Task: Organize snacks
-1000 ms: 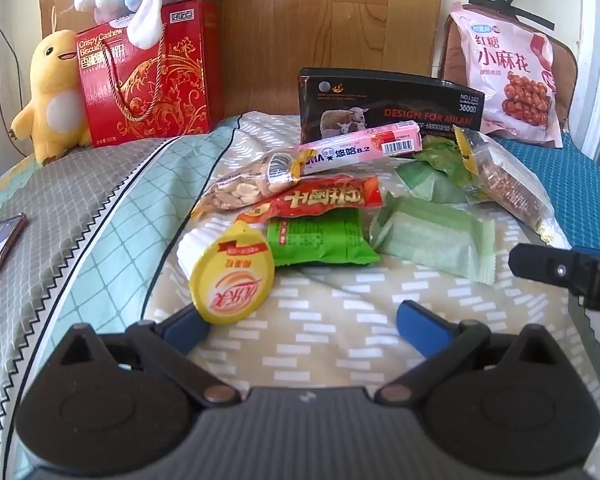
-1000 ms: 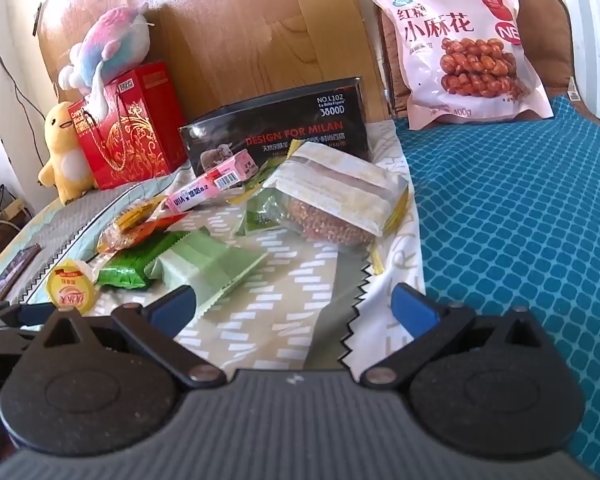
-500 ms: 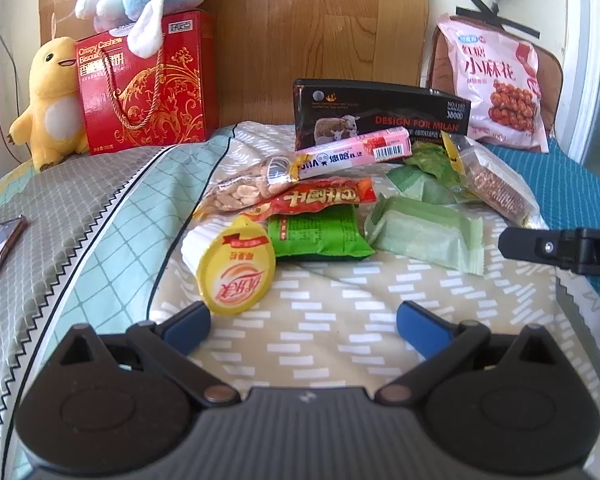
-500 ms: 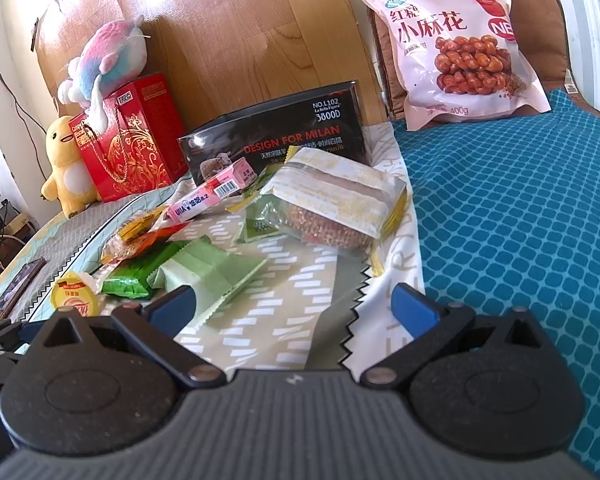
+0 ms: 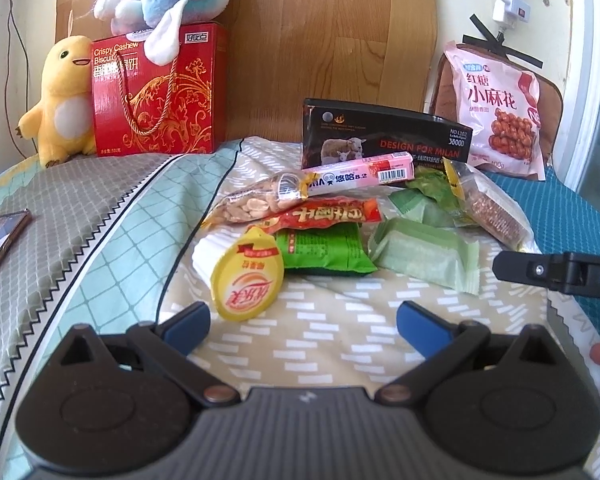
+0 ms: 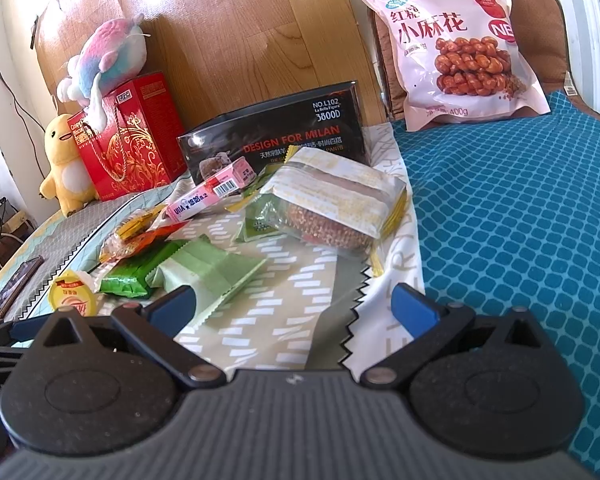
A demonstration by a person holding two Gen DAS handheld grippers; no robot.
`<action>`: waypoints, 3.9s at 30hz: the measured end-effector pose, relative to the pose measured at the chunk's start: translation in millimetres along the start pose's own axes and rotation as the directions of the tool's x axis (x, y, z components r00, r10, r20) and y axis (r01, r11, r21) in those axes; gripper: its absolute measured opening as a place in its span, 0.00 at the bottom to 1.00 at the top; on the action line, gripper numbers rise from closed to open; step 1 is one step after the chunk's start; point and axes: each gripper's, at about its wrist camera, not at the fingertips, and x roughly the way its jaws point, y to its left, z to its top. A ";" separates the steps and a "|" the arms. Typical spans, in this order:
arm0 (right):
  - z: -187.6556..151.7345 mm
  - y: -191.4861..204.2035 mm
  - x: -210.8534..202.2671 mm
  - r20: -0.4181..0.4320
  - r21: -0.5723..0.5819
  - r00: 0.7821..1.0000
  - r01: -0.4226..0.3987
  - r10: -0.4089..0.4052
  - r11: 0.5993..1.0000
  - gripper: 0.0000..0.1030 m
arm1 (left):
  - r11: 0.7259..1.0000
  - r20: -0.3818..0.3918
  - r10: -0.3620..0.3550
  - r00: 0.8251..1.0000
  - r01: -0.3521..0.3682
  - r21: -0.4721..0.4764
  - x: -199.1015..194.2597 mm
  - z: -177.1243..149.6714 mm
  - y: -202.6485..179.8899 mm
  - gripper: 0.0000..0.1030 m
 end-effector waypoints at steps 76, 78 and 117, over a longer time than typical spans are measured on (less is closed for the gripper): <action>-1.2 -3.5 -1.2 0.020 0.033 1.000 -0.015 0.014 0.999 1.00 | 0.995 0.008 -0.067 0.998 0.067 -0.069 1.9 -1.9 11.2 1.00; -1.2 -3.6 -1.2 0.020 0.032 1.000 -0.015 0.014 0.999 1.00 | 0.995 0.007 -0.067 0.998 0.067 -0.068 2.1 -2.2 11.2 1.00; 80.9 69.9 105.3 -0.118 -0.639 0.982 -0.189 0.148 0.745 0.37 | 0.956 0.117 -0.089 0.989 0.118 -0.268 -18.3 51.9 109.3 0.94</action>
